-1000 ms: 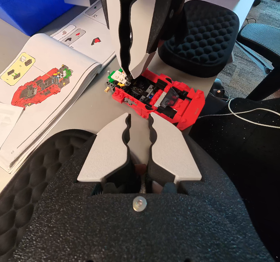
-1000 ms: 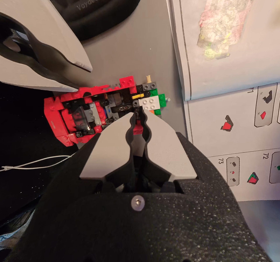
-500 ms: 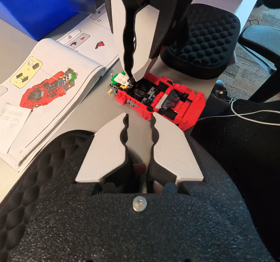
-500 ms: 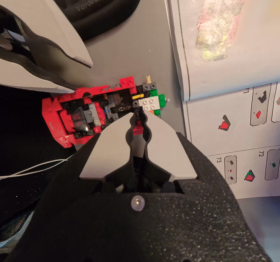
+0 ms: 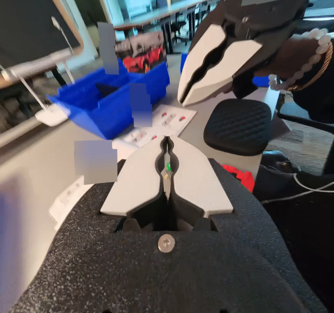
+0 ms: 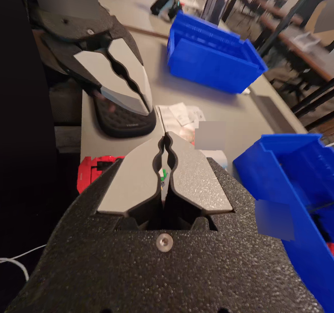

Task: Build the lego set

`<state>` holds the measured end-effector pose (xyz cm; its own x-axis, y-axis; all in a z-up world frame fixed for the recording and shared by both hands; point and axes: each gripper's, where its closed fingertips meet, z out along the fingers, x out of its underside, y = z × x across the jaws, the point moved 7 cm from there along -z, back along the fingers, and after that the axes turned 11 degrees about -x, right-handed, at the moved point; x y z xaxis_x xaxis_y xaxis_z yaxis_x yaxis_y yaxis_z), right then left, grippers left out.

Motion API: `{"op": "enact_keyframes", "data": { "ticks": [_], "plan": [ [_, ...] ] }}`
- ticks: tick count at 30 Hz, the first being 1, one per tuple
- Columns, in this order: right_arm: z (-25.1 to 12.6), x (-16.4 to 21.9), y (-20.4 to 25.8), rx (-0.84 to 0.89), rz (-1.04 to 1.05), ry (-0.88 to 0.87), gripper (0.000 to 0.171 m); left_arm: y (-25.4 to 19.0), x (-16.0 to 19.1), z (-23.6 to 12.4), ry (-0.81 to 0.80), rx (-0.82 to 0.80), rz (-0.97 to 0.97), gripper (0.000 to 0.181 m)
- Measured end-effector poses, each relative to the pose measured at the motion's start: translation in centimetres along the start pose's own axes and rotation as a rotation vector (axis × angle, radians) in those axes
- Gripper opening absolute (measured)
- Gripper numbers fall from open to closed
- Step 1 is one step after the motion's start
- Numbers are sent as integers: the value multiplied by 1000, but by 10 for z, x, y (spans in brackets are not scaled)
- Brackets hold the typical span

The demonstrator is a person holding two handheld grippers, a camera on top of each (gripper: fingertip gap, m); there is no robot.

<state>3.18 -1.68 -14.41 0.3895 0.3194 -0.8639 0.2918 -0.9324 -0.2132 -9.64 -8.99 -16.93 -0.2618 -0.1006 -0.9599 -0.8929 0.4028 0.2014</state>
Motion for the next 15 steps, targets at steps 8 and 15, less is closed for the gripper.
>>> {"op": "enact_keyframes", "data": {
  "ticks": [8,15],
  "plan": [
    [-38,-38,18,103,-215,-232,0,-8,-62,-4,-369,-16,299,0],
    [-67,-49,7,200,-240,-362,0,-7,-86,-8,-453,1,350,0]
  ]
}}
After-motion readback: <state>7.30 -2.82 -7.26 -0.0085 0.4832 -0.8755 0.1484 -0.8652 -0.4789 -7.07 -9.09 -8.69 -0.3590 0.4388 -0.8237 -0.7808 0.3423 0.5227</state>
